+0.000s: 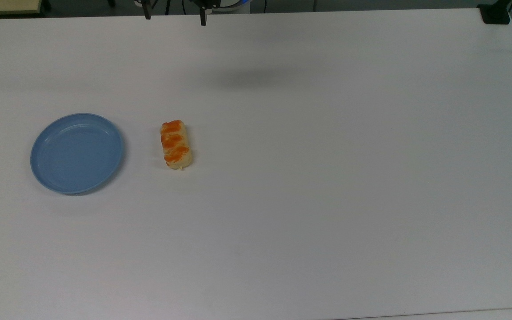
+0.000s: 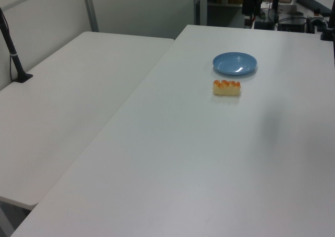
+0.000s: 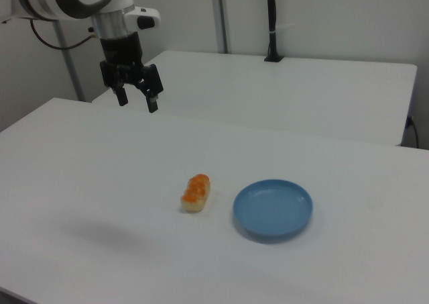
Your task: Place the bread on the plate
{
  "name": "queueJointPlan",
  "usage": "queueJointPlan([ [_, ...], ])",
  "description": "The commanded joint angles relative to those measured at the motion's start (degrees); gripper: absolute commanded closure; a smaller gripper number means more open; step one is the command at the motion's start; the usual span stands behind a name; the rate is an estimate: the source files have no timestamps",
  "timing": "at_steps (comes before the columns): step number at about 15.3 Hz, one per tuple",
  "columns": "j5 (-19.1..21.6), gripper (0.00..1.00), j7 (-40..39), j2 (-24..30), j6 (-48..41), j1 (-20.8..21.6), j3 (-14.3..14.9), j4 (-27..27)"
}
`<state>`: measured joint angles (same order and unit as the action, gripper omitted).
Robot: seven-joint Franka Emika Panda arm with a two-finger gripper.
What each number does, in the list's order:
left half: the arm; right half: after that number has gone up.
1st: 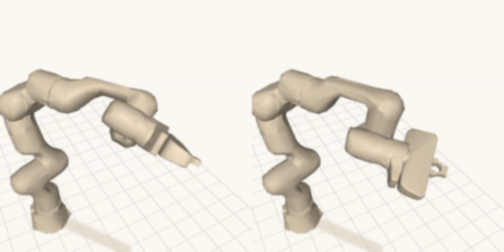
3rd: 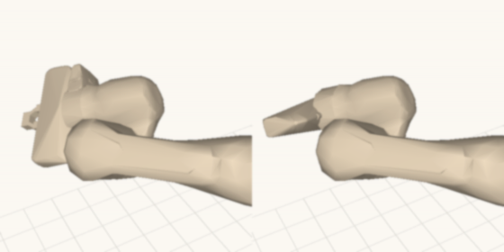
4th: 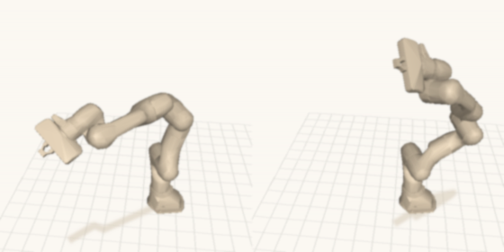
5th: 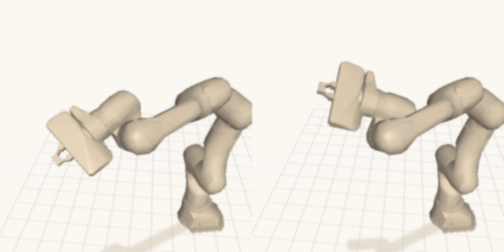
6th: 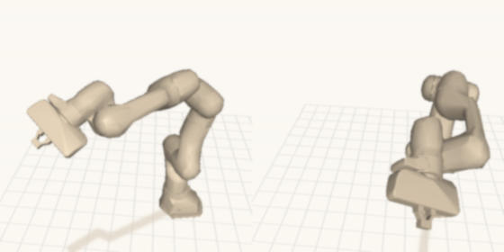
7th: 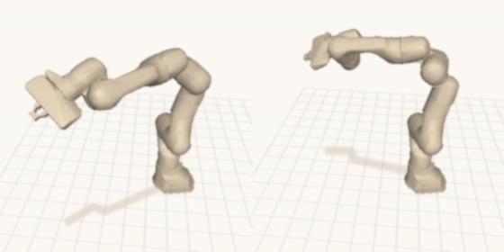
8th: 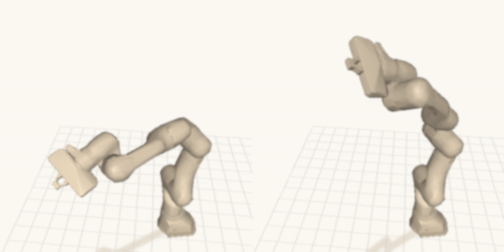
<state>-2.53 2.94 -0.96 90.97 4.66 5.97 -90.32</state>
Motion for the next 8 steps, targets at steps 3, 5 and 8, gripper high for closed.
queueJointPlan([
  [3, 0.6, 0.0, -0.9, 0.6, -0.3, -0.8, 0.0, -0.7],
  [5, 0.6, 0.0, -0.9, 0.5, -0.3, -0.7, 0.0, -0.7],
  [8, 0.6, 0.0, -0.9, 0.4, -0.2, -0.6, -0.1, -0.9],
])
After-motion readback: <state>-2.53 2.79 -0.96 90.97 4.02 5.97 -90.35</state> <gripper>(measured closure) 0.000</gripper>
